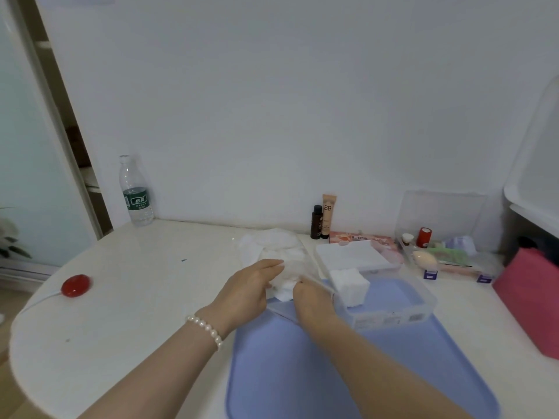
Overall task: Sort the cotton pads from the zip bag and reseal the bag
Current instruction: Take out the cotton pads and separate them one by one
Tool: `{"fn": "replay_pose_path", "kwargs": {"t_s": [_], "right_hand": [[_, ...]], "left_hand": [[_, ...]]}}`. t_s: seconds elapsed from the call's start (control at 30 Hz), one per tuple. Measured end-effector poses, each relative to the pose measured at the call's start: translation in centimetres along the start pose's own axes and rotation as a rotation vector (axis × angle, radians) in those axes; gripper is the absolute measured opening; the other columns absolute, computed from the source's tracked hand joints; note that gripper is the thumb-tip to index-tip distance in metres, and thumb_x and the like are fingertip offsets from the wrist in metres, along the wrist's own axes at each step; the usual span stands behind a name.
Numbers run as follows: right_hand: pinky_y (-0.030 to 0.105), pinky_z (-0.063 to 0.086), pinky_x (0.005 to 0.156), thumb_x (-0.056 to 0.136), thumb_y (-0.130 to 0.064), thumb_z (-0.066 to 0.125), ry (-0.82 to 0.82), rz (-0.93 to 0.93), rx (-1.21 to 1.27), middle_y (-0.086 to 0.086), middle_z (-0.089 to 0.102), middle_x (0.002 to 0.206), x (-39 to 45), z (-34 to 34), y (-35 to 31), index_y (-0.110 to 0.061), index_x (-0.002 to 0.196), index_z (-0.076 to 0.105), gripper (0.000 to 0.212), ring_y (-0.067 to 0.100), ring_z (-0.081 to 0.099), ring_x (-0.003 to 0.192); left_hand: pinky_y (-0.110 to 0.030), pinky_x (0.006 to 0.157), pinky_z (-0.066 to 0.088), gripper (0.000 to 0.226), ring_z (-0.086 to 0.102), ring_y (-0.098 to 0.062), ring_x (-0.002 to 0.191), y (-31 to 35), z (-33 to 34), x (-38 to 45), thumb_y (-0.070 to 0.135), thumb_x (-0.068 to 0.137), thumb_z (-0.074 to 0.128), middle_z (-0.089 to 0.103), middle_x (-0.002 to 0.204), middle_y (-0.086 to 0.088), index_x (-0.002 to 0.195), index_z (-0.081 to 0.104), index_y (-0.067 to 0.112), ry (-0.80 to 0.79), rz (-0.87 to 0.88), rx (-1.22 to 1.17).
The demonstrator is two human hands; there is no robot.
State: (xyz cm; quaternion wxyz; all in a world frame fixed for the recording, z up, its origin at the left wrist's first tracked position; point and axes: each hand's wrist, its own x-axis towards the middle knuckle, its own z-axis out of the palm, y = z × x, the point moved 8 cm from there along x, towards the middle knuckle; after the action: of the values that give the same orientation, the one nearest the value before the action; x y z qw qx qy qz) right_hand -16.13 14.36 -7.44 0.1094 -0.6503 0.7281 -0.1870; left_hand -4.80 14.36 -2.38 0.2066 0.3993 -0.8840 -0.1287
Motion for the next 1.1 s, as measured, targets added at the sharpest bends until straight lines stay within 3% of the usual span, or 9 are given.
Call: {"fn": "replay_pose_path", "kwargs": {"t_s": [0.17,0.27,0.37,0.5,0.63,0.8,0.87,0.97,1.1], "right_hand": [[0.037,0.042,0.084,0.092,0.000,0.042,0.049,-0.100,-0.063,0.023,0.052,0.115,-2.1,-0.8,-0.7,0.004,0.108,0.055,0.021,0.032,0.052,0.106],[0.022,0.047,0.075,0.073,-0.021,0.065,0.095,-0.131,-0.080,0.013,0.059,0.099,-3.2,-1.2,0.8,0.004,0.100,0.061,0.037,0.014,0.059,0.088],[0.015,0.031,0.059,0.093,-0.014,0.040,-0.008,-0.097,-0.061,0.001,0.048,0.093,-4.7,-0.8,2.6,-0.008,0.098,0.053,0.016,0.012,0.043,0.083],[0.024,0.023,0.049,0.097,-0.018,0.042,0.106,-0.219,-0.049,-0.004,0.034,0.062,-6.3,-3.0,2.7,-0.017,0.062,0.029,0.037,0.010,0.030,0.057],[0.021,0.034,0.061,0.089,-0.002,0.046,0.171,-0.234,0.021,0.003,0.058,0.085,-5.4,-2.5,2.4,-0.009,0.083,0.063,0.020,0.019,0.055,0.074],[0.015,0.038,0.043,0.049,-0.004,0.059,0.189,-0.331,-0.147,-0.004,0.062,0.065,-4.9,-0.5,1.5,-0.018,0.062,0.068,0.021,0.011,0.059,0.050],[0.016,0.040,0.043,0.049,-0.004,0.059,0.192,-0.335,-0.136,-0.003,0.062,0.066,-5.0,-0.6,1.6,-0.017,0.063,0.068,0.021,0.013,0.060,0.052],[0.019,0.044,0.050,0.057,0.002,0.057,0.173,-0.322,-0.066,0.002,0.065,0.074,-4.9,-0.3,2.7,-0.011,0.072,0.072,0.024,0.019,0.063,0.061],[0.029,0.047,0.075,0.084,-0.003,0.046,0.189,-0.313,0.084,0.009,0.064,0.109,-5.3,-0.7,3.7,-0.007,0.110,0.067,0.034,0.028,0.060,0.094]], "left_hand": [[-0.027,0.089,0.045,0.064,0.060,-0.014,0.099,-0.3,-0.3,0.1,-0.006,0.084,0.037,0.035,0.148,0.009,0.142,0.039,0.020,0.040,-0.052,0.025],[-0.023,0.089,0.043,0.061,0.059,-0.014,0.105,-0.4,0.1,-0.1,-0.003,0.086,0.037,0.035,0.148,0.010,0.142,0.039,0.022,0.067,-0.046,0.056],[-0.022,0.095,0.040,0.059,0.048,-0.013,0.124,0.0,0.7,-0.3,0.000,0.087,0.037,0.034,0.149,0.011,0.141,0.040,0.022,0.086,-0.010,0.090],[-0.029,0.101,0.039,0.054,0.039,-0.019,0.131,0.4,1.2,-0.6,0.007,0.086,0.043,0.039,0.147,0.005,0.137,0.047,0.022,0.102,0.009,0.115],[-0.047,0.093,0.045,0.042,0.051,-0.038,0.114,1.7,1.1,-1.2,0.023,0.066,0.052,0.060,0.123,-0.013,0.103,0.072,0.018,0.209,0.142,0.200],[-0.060,0.110,0.007,0.031,0.032,-0.037,0.130,1.7,3.3,-1.2,0.032,0.046,0.074,0.057,0.128,-0.015,0.077,0.073,0.029,0.136,0.048,0.483],[-0.056,0.108,-0.010,0.015,0.034,-0.041,0.134,1.1,3.9,-1.3,0.036,0.054,0.073,0.052,0.134,-0.016,0.065,0.069,0.027,0.094,-0.043,0.521],[-0.055,0.107,-0.003,0.027,0.053,-0.040,0.120,0.8,4.6,-0.9,0.033,0.035,0.085,0.064,0.118,-0.017,0.047,0.062,0.026,0.103,-0.041,0.615],[-0.053,0.107,0.004,0.037,0.042,-0.036,0.125,1.7,5.2,-0.9,0.020,0.038,0.084,0.061,0.122,-0.015,0.069,0.065,0.026,0.240,0.050,0.513]]}}
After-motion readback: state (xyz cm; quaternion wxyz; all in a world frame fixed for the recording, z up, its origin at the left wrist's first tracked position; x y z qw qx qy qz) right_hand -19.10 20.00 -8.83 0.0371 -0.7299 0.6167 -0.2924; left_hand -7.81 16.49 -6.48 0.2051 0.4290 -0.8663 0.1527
